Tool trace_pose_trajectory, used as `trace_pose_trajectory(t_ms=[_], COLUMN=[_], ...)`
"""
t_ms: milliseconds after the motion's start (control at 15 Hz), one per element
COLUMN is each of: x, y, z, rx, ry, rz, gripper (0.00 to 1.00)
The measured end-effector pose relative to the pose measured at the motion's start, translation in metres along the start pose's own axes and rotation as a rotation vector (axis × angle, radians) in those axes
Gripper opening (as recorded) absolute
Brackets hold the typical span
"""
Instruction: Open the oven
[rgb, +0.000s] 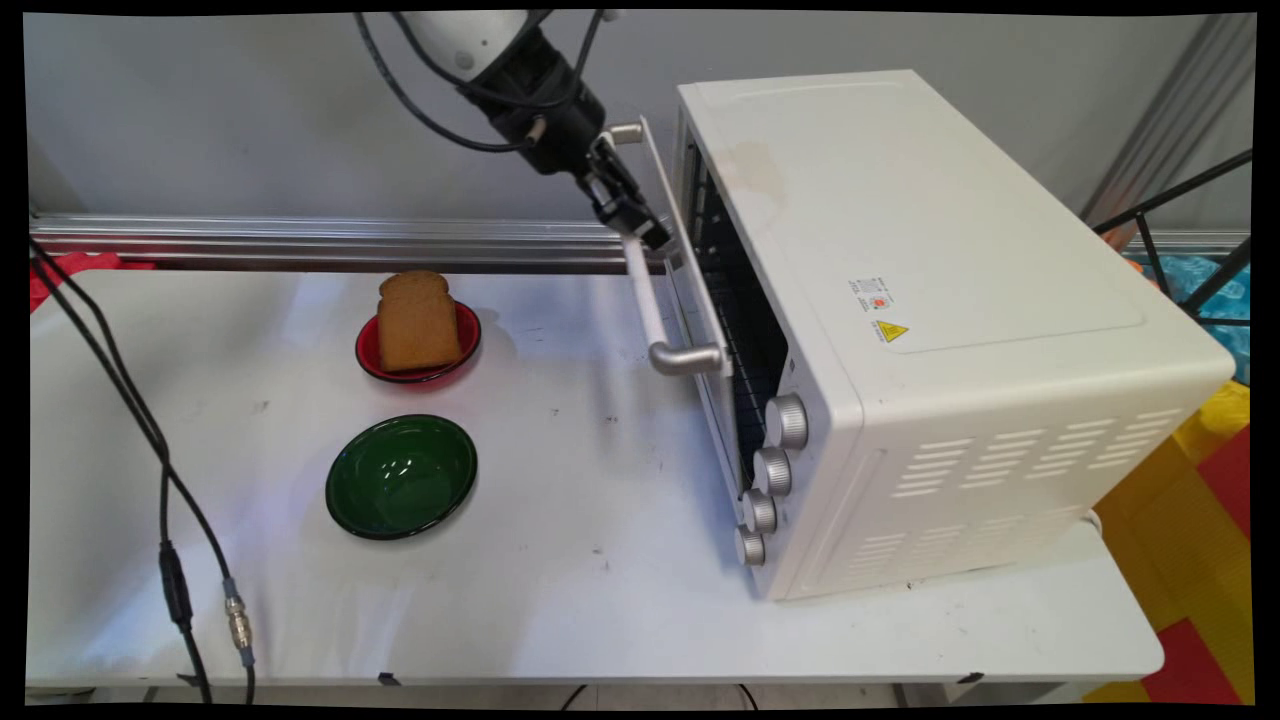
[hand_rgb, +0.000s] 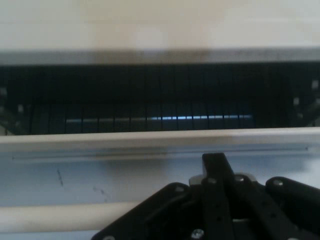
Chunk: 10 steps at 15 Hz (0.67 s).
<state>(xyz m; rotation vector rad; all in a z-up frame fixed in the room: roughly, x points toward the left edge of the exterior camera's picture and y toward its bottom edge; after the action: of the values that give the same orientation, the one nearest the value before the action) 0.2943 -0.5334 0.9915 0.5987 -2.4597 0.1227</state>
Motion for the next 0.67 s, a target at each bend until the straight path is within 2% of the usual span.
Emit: trace_pose_trajectory(t_ms=[333, 667], x=[-0.026, -0.05], y=[0.001, 0.002], z=[-0.013, -0.019], rx=[0.01, 0.009], ry=[-0.051, -0.054], rz=[-0.007, 0.01], gripper=[0.0, 0.0])
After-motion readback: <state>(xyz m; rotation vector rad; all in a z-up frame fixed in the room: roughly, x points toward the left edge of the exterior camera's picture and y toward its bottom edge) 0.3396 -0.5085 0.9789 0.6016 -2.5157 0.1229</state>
